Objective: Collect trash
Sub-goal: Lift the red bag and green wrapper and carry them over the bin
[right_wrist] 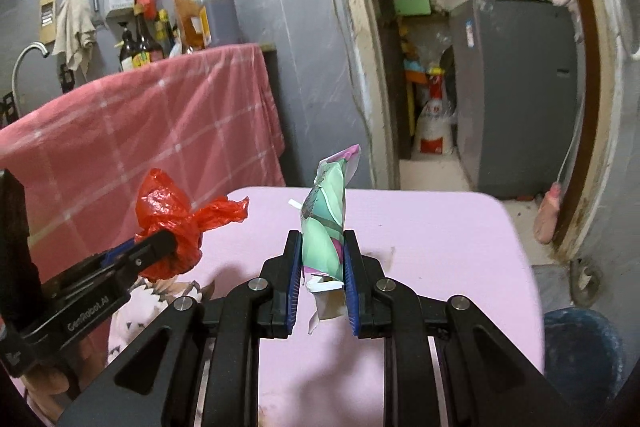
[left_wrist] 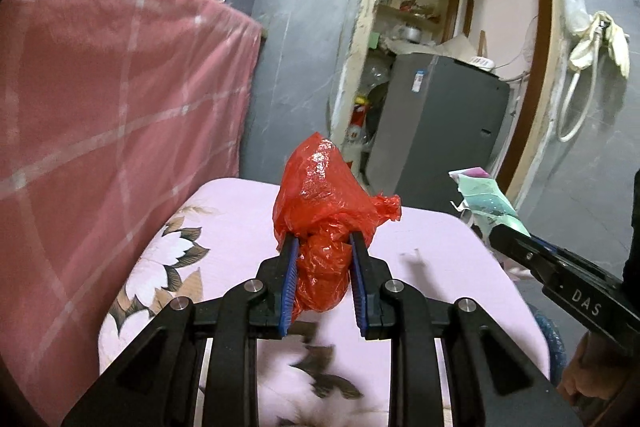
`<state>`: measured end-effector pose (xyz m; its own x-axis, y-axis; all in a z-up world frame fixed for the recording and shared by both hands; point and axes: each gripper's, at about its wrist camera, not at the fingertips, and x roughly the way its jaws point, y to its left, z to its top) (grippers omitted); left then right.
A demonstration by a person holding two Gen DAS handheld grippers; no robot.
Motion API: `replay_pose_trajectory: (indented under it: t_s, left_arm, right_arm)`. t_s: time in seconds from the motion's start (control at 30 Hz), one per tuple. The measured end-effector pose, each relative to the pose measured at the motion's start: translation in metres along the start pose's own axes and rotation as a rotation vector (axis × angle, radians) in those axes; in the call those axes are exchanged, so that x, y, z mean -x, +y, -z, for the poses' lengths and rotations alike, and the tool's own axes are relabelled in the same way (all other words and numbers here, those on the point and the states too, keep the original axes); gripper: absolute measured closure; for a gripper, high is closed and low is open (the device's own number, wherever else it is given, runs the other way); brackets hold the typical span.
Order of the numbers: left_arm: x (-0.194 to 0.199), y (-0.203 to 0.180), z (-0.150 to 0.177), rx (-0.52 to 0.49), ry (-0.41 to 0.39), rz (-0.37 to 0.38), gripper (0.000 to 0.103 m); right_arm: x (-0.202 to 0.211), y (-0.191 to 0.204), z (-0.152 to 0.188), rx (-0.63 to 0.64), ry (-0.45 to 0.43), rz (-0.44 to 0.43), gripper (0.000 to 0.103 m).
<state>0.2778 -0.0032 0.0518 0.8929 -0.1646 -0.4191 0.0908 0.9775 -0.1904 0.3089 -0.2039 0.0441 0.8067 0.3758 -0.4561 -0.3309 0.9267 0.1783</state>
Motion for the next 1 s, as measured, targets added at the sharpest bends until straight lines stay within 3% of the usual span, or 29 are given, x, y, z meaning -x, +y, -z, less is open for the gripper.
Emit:
replay_pose_trajectory:
  t_s: [0.23,0.53,1.0]
  left_arm:
    - [0.026,-0.035,0.010,-0.016,-0.054,0.037,0.083]
    - [0.048,-0.081,0.026,-0.055,-0.092,0.084,0.083]
    - [0.056,-0.146,0.053,-0.106,-0.079,0.174,0.083]
  right_arm:
    - [0.052,-0.013,0.012,0.015,-0.099,0.048,0.086]
    - [0.101,-0.028,0.025,0.030,-0.164,0.114,0.086]
    - [0.157,-0.068,0.054,0.000,-0.216,0.228,0.086]
